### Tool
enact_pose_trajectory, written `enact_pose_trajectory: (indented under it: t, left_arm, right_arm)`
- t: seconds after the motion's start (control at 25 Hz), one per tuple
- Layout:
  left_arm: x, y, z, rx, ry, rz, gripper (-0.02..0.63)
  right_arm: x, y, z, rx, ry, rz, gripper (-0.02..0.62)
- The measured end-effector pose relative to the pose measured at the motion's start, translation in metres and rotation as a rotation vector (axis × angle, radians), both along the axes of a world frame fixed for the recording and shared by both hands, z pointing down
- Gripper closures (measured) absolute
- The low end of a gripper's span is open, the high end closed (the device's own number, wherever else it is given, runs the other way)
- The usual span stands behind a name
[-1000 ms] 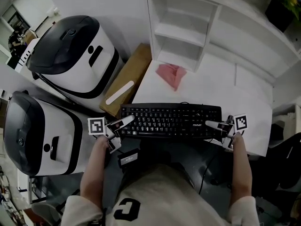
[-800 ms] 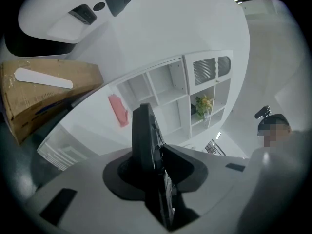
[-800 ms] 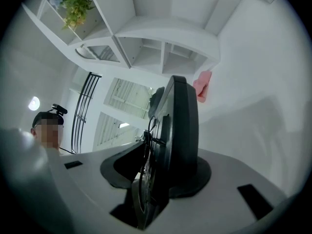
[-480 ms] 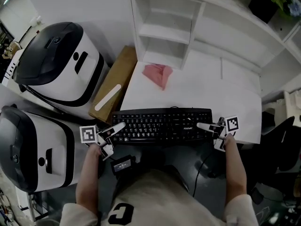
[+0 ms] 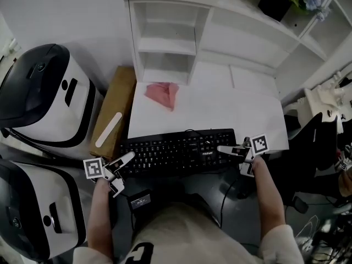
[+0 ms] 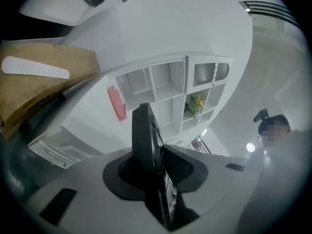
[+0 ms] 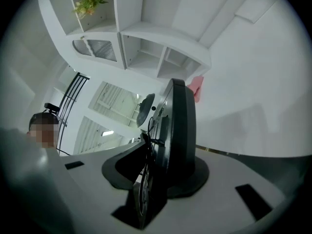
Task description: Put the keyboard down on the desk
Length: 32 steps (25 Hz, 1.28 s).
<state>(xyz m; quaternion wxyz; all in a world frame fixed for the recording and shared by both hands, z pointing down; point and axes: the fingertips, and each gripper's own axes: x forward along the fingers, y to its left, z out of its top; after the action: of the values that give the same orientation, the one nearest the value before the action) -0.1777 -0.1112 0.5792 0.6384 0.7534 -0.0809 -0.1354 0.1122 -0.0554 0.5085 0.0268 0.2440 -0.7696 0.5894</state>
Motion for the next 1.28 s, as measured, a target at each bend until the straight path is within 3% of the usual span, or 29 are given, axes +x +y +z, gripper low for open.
enact_pose_trajectory:
  t: [0.32,0.64,0.88,1.28]
  left_arm:
    - [0.019,0.001,0.005,-0.026,0.079,0.093,0.488]
    - [0.068,-0.002,-0.018,0.069,0.048,0.197,0.488]
    - [0.116,0.007,-0.029,0.079,0.019,0.256,0.486]
    - [0.198,0.039,-0.046,0.102,-0.051,0.265,0.472]
  right_arm:
    - [0.003,0.03,-0.012,0.047,0.005,0.096,0.413]
    - [0.048,0.062,-0.028,0.081,0.058,0.213,0.456]
    - [0.092,0.09,-0.035,0.09,0.075,0.272,0.456]
    - [0.171,0.124,-0.044,0.106,0.04,0.289,0.453]
